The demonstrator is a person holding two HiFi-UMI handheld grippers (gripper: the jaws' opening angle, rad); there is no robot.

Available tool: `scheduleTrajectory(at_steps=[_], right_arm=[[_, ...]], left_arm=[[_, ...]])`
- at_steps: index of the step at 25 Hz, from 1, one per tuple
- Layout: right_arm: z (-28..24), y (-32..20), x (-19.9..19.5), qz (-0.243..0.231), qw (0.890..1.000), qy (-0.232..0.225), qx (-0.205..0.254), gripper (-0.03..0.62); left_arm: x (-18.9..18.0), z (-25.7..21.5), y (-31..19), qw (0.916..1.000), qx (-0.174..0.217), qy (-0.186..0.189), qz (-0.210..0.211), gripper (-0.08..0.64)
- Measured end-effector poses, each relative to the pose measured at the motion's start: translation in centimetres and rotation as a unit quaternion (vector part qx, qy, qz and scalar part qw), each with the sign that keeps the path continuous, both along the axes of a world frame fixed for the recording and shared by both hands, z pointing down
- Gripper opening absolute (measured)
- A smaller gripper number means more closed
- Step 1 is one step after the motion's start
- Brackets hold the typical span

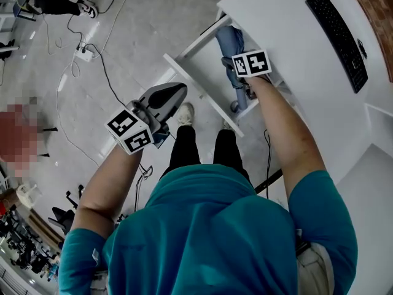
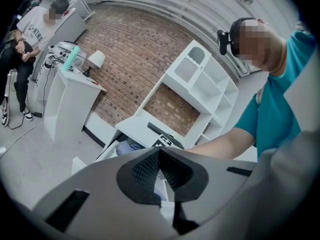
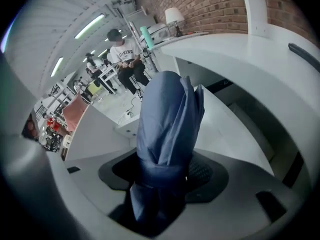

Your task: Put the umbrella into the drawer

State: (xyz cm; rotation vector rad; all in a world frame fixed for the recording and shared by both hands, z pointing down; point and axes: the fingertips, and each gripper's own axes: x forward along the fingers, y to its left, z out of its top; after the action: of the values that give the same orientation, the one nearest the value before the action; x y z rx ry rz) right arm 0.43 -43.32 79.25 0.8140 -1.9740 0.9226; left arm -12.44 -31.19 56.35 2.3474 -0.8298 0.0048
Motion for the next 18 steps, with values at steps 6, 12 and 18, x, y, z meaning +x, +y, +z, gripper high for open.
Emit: scheduleTrajectory(at_steps=[6,12,18], right_arm=[[2.5,-0.2,1.6,0.047,0.998,0.022,-0.020,0.276],[4.3,-0.1,2.4,0.063,0.996,0.050,-0.033,0.276],[6.0,-0.3,2.8,0.070,0.995,0.065,-0.043,0.276]], left_arm=[[0.2,0.2,-0.5,1.0000,0.003,0.004,0.001,0.005],[0.0,0.7,-0.5,1.0000,0.001,0.008,-0.001,0.005],[0.1,1.0,-1.2,0.9999,-0.005,0.013,-0.002,0.005]])
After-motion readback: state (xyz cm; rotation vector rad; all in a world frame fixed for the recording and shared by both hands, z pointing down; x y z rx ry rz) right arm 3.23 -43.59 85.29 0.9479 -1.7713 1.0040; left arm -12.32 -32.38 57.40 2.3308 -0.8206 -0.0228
